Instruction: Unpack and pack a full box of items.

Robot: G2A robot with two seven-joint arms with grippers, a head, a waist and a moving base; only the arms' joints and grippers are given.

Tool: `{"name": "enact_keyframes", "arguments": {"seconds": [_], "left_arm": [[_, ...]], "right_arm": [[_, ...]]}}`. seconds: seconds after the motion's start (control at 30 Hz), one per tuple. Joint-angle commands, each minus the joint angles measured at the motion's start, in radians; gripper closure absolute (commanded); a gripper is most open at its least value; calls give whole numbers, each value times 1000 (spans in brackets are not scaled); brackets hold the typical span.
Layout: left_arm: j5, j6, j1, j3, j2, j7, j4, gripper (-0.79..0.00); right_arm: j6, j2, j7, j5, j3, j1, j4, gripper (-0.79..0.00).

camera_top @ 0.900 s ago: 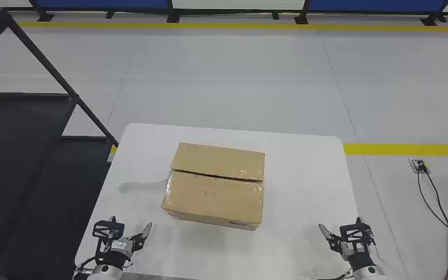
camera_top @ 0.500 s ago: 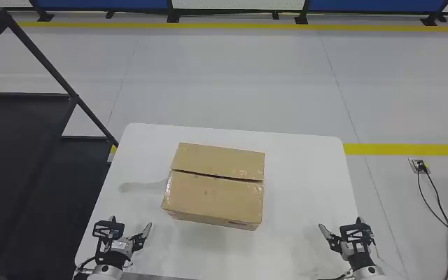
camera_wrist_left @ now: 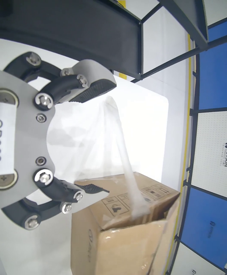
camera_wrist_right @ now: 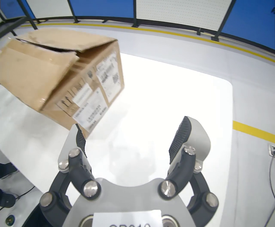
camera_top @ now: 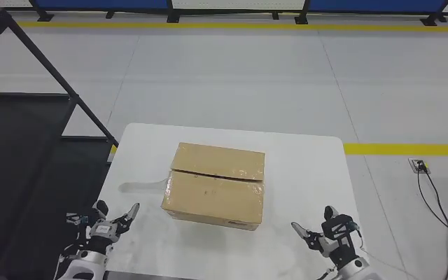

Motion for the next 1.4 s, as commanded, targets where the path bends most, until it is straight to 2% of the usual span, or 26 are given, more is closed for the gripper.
{"name": "enact_keyframes", "arguments": {"seconds": [0.0, 0.13, 0.53, 0.7, 0.87, 1.03, 1.17, 1.37], "left_arm": [[-56, -18, -14, -15, 0, -13, 0, -785], [-175, -77, -36, -54, 3, -74, 3, -785], [-194, -87, -34, -44, 2, -85, 1, -785], [-243, -90, -105, -1, 0, -150, 14, -785], [-248, -120, -174, 19, 2, -173, 55, -785], [-370, -158, -237, 24, 3, -255, 107, -785], [-437, -174, -253, 11, 6, -301, 120, -785], [-452, -184, -254, 8, 9, -310, 128, -785]], "right_arm": [[3, -2, 35, 38, -13, 23, -27, -785], [69, -10, 96, 86, -64, 85, -45, -785], [66, -11, 86, 103, -66, 83, -51, -785], [-39, -14, 101, 290, -81, 116, -27, -785], [-99, -20, 165, 550, -107, 236, 84, -785], [-139, -25, 254, 727, -141, 356, 229, -785], [-173, -29, 325, 863, -173, 430, 328, -785], [-221, -36, 381, 984, -217, 504, 428, -785]]}}
